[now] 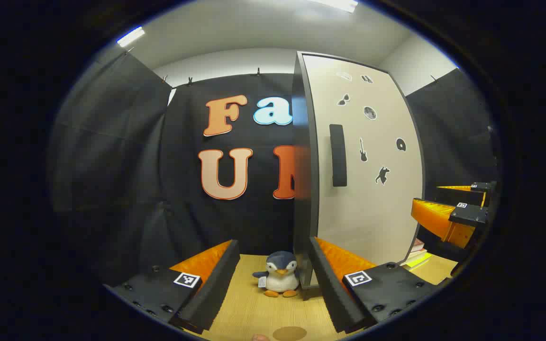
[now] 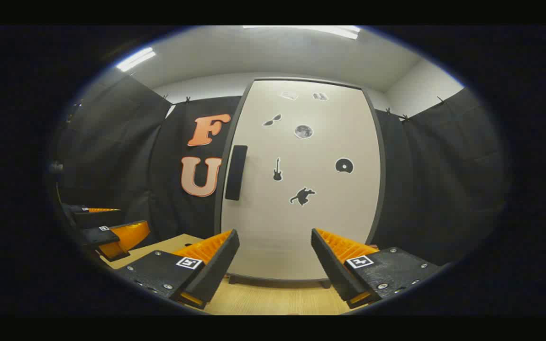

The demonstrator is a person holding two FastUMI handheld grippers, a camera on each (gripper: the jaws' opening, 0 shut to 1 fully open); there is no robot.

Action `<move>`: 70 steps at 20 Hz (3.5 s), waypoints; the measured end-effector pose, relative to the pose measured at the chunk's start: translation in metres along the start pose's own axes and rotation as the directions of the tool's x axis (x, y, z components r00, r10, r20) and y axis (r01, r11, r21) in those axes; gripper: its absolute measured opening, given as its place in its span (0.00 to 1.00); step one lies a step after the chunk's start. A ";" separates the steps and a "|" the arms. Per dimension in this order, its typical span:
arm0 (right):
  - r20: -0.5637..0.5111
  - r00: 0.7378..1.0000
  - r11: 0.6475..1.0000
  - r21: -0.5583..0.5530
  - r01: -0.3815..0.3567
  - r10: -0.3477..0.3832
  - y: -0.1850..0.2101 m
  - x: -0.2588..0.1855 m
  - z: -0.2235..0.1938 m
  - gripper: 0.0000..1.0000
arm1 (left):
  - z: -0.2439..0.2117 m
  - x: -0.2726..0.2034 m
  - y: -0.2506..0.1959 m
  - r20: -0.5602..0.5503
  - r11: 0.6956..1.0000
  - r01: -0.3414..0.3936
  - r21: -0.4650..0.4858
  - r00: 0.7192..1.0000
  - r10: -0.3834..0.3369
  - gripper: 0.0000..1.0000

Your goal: Open the cabinet door with the right hand, grasp the bottle in the cabinet with the left hand and place it on the coaster, then close the cabinet door with the right hand.

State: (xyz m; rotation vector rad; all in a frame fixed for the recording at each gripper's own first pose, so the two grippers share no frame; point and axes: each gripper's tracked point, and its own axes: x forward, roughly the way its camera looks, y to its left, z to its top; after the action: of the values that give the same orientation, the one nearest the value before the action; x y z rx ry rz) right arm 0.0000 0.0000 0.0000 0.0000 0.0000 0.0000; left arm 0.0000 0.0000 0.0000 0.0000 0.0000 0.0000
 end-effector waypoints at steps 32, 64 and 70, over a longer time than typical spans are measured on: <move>0.021 1.000 0.999 0.041 -0.018 0.017 0.057 0.079 0.045 0.94 | 0.027 0.017 0.025 0.017 0.999 0.022 -0.045 1.000 -0.021 0.95; 0.014 0.998 0.987 0.148 0.058 -0.061 0.077 0.168 0.076 0.17 | -0.014 0.057 0.064 -0.060 0.997 0.071 -0.012 0.996 -0.071 0.95; 0.022 1.000 0.985 0.171 -0.003 -0.001 0.076 0.145 0.086 0.16 | -0.009 0.045 0.050 -0.066 0.997 0.057 -0.059 0.996 -0.061 0.96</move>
State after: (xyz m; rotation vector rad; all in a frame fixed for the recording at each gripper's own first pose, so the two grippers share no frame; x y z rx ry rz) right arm 0.1452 0.0763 0.0862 0.1719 -0.0223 0.0006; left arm 0.0446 0.0499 -0.0089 -0.0568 0.0674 -0.0590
